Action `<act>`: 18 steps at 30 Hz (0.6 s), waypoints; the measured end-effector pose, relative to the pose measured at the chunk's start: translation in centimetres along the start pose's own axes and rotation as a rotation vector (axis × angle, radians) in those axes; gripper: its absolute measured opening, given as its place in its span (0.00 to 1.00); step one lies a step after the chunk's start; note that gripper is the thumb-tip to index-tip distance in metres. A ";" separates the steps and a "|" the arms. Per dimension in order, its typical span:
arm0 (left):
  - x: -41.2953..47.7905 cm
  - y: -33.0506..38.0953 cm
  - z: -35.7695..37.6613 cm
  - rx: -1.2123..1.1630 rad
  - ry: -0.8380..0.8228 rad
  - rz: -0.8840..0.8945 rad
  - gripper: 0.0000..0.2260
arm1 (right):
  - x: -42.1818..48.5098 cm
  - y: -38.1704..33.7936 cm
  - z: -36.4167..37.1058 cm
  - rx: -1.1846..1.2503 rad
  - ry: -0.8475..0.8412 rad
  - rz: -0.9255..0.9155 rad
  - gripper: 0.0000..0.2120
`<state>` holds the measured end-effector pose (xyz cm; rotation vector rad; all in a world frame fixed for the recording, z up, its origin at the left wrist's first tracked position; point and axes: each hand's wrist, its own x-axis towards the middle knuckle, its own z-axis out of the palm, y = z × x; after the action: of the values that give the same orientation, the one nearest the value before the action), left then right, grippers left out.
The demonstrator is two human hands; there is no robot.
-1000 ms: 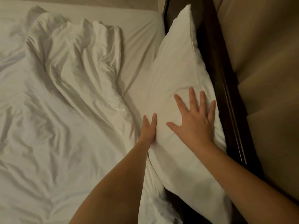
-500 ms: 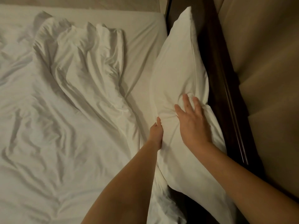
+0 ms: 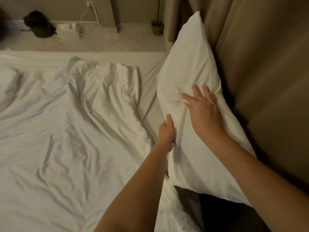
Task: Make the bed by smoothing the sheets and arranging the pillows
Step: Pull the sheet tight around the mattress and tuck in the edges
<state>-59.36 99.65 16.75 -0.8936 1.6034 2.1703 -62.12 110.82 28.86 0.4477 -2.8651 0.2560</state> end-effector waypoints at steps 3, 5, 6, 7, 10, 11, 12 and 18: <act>-2.3 3.1 -2.5 0.014 0.036 0.073 0.29 | 0.8 -3.2 -3.7 0.081 0.051 -0.016 0.17; -4.1 4.9 -5.0 0.031 0.083 0.110 0.32 | 0.9 -6.0 -5.5 0.135 0.075 -0.035 0.17; -5.0 5.8 -6.5 0.040 0.107 0.128 0.32 | 0.9 -7.5 -6.1 0.159 0.079 -0.038 0.17; -5.8 6.5 -8.2 0.036 0.127 0.152 0.32 | 0.8 -9.2 -6.5 0.183 0.076 -0.037 0.17; -8.7 8.2 -14.2 0.029 0.211 0.205 0.28 | 0.4 -14.5 -6.5 0.257 0.058 -0.051 0.18; -9.7 8.6 -16.5 0.037 0.244 0.218 0.28 | 0.2 -16.4 -6.2 0.291 0.050 -0.062 0.18; -10.5 8.8 -18.9 0.048 0.275 0.229 0.26 | 0.0 -18.3 -5.7 0.332 0.038 -0.071 0.18; -13.3 8.1 -34.6 0.001 0.412 0.205 0.27 | -1.1 -31.5 0.7 0.575 -0.083 -0.090 0.16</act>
<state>-43.38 66.16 24.93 -1.2941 1.9591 2.2206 -51.23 81.48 32.22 0.6964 -2.8013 1.0763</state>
